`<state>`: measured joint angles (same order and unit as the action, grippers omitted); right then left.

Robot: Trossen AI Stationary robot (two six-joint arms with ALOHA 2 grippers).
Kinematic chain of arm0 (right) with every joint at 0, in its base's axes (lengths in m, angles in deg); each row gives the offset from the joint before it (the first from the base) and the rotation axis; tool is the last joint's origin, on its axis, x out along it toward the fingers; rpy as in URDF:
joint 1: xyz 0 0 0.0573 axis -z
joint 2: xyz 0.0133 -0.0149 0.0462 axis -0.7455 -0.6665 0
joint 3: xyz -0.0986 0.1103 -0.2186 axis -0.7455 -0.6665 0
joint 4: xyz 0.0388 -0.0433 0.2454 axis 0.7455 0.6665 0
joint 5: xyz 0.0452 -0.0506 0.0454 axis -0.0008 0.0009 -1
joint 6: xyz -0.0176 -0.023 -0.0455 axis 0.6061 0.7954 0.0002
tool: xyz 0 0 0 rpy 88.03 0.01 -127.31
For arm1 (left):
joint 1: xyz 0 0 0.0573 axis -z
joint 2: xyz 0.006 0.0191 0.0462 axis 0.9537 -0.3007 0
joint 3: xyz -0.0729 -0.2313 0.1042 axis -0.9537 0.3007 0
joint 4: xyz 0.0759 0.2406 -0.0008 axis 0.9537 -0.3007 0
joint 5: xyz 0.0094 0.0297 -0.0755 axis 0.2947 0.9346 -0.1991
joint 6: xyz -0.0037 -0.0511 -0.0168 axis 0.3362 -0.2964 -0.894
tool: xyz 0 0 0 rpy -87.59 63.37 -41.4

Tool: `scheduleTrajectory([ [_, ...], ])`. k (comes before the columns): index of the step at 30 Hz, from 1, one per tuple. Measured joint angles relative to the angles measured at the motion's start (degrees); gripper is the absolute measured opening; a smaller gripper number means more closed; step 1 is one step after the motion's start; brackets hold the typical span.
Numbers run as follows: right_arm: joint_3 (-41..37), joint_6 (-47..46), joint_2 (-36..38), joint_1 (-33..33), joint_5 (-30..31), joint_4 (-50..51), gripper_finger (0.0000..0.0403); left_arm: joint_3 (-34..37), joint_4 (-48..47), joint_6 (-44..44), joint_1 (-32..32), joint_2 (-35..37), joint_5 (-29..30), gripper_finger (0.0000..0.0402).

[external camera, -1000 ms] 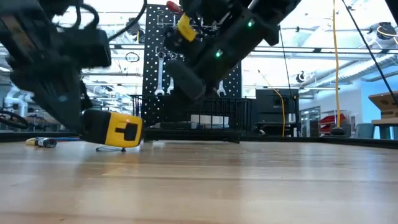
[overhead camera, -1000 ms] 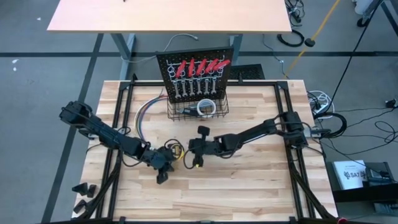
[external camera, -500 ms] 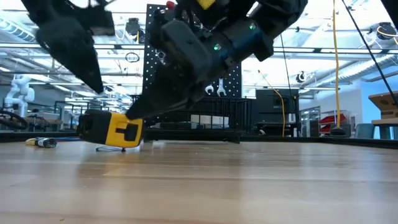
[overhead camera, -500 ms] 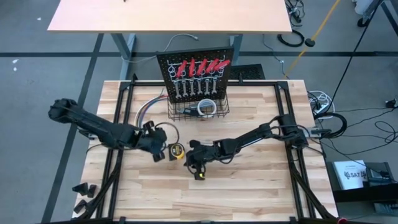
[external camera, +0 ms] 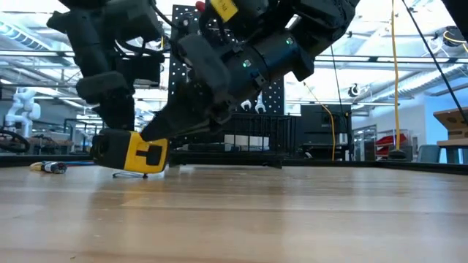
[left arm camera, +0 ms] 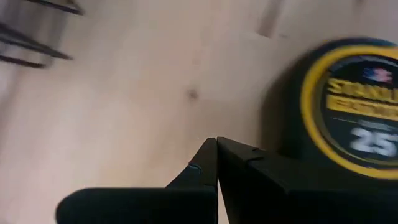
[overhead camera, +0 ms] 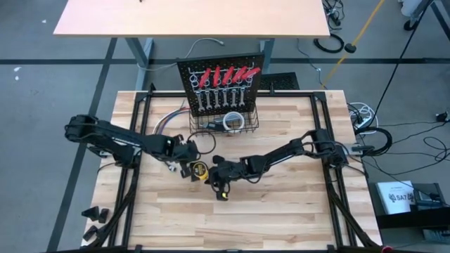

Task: Hang tools onto peg board
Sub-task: Hang the measuring tape on the peg board

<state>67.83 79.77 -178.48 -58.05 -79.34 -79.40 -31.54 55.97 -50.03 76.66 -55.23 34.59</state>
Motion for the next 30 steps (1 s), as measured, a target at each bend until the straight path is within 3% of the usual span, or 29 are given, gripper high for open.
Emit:
scheduleTrajectory([
  [11, 0.0, -1.3, 0.0, 2.5, 16.5, 9.4, 0.0000, 0.0, -4.1, -3.9, 4.3, 0.0, -12.0, 0.0001],
  [14, 0.0, -0.9, 1.1, 2.5, 18.4, 12.6, 0.0000, 0.0, -5.4, -4.1, 5.6, 0.0, -12.0, 0.0001],
  [19, 0.0, -0.9, 4.2, 1.8, 18.3, 17.7, 0.0000, 0.0, -11.4, -9.6, 6.1, 1.9, -3.1, 0.0001],
  [21, 0.0, -0.8, 4.9, 1.5, 18.5, 18.2, 0.0000, 0.0, -12.0, -10.2, 6.3, 3.0, -2.8, 0.0001],
  [30, 0.0, 0.0, 5.0, 2.9, 20.0, 18.2, 0.0000, 0.0, 1.5, -8.1, 10.9, 3.1, -19.3, 0.0001],
])
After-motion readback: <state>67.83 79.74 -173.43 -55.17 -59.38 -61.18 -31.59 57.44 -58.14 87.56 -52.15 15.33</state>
